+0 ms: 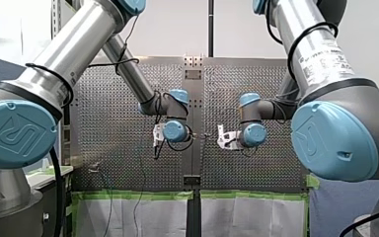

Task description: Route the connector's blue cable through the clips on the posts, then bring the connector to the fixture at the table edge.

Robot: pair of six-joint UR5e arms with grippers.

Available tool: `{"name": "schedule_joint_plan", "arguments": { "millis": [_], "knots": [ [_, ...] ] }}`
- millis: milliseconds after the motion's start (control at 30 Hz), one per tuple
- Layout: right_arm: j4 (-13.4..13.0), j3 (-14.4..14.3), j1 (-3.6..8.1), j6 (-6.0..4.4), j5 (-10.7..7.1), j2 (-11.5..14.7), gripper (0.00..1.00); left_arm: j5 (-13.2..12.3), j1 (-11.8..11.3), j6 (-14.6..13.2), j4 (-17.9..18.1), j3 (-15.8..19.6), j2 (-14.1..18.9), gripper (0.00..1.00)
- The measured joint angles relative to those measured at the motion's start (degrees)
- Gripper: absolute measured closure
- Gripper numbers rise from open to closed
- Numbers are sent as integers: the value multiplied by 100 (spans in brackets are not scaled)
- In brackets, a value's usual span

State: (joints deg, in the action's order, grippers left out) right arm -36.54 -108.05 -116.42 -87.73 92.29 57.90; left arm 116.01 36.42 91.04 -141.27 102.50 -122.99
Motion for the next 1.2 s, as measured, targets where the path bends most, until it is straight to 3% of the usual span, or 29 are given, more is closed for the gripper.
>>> {"name": "schedule_joint_plan", "arguments": {
  "millis": [267, 733, 1200],
  "knots": [
    [-293, 4, 124, -10, -161, -55, 100, -22, 2, 5, 16, 6, -83, 100],
    [-800, -1, 286, -55, -711, -104, 100, -81, -25, 35, 68, 5, -88, 100],
    [-908, -2, 453, -61, -763, -131, 100, -184, 2, 129, 188, 5, -87, 100]
  ]
}}
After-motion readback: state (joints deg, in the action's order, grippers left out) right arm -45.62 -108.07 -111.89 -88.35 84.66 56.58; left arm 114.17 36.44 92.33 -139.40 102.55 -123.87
